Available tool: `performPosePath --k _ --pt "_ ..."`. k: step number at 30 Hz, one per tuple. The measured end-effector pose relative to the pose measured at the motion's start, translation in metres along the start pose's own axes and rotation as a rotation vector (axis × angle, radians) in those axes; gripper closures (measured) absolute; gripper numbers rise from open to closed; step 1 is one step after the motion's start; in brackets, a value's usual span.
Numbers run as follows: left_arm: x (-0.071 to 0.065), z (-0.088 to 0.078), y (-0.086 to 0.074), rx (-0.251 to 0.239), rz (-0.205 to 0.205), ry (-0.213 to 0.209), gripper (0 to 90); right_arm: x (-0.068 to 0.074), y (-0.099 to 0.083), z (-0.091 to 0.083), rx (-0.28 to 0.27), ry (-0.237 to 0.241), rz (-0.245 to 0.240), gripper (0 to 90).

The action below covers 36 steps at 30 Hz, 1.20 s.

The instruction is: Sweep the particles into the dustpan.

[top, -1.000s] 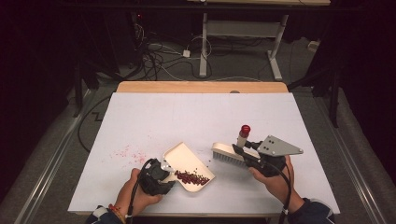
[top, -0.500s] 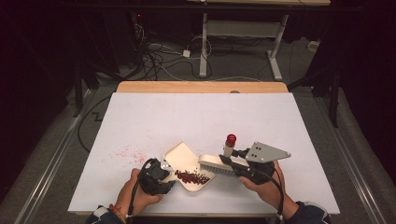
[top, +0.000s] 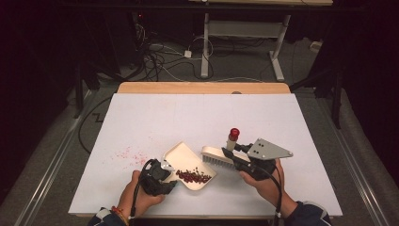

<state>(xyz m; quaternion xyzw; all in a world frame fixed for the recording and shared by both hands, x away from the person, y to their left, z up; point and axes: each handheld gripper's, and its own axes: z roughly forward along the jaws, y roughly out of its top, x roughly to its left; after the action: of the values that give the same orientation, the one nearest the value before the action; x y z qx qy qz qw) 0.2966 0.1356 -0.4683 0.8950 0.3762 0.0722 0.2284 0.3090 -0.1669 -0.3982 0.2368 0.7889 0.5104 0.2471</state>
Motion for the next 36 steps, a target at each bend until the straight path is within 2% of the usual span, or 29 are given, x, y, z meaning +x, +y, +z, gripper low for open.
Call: performPosePath --k 5,6,7,8,11,12,16,21,25,27,32,35,36 --pt "0.0 0.003 0.002 -0.019 -0.039 0.02 63.8 0.007 0.001 0.017 0.002 -0.006 -0.014 70.3" --pt "0.0 0.003 0.002 -0.027 -0.048 0.022 63.7 0.011 0.002 0.024 0.005 0.009 -0.009 70.3" --pt "0.0 0.004 0.002 -0.031 -0.056 0.025 63.7 0.011 0.002 0.024 0.005 0.009 -0.009 70.3" --pt "0.0 0.004 0.002 -0.033 -0.063 0.033 63.6 0.017 0.003 0.028 0.008 0.038 -0.009 70.3" --pt "0.002 0.005 0.002 -0.048 -0.098 0.046 63.4 0.025 0.004 0.03 0.01 0.054 -0.019 70.3" --pt "0.004 0.005 0.002 -0.052 -0.106 0.048 63.4 0.031 0.006 0.031 0.01 0.078 -0.015 70.3" --pt "0.008 0.005 0.002 -0.077 -0.147 0.056 63.5 0.037 0.009 0.036 0.013 0.081 -0.017 70.3" --pt "0.011 0.006 0.003 -0.084 -0.169 0.067 63.6 0.042 0.014 0.044 0.01 0.081 -0.006 70.3" --pt "0.016 0.007 0.002 -0.1 -0.193 0.074 63.7 0.041 0.018 0.045 -0.011 0.074 -0.009 70.3" --pt "0.017 0.006 0.002 -0.099 -0.193 0.076 63.7 0.039 0.018 0.044 -0.016 0.074 0.0 70.2" --pt "0.021 0.005 0.0 -0.108 -0.198 0.083 63.7 0.025 0.021 0.032 -0.039 0.066 0.027 70.2" --pt "0.025 0.006 -0.001 -0.117 -0.207 0.082 63.7 0.019 0.022 0.029 -0.035 0.063 0.024 70.3" --pt "0.025 0.006 -0.002 -0.121 -0.206 0.086 63.6 0.013 0.022 0.026 -0.031 0.057 0.021 70.2"
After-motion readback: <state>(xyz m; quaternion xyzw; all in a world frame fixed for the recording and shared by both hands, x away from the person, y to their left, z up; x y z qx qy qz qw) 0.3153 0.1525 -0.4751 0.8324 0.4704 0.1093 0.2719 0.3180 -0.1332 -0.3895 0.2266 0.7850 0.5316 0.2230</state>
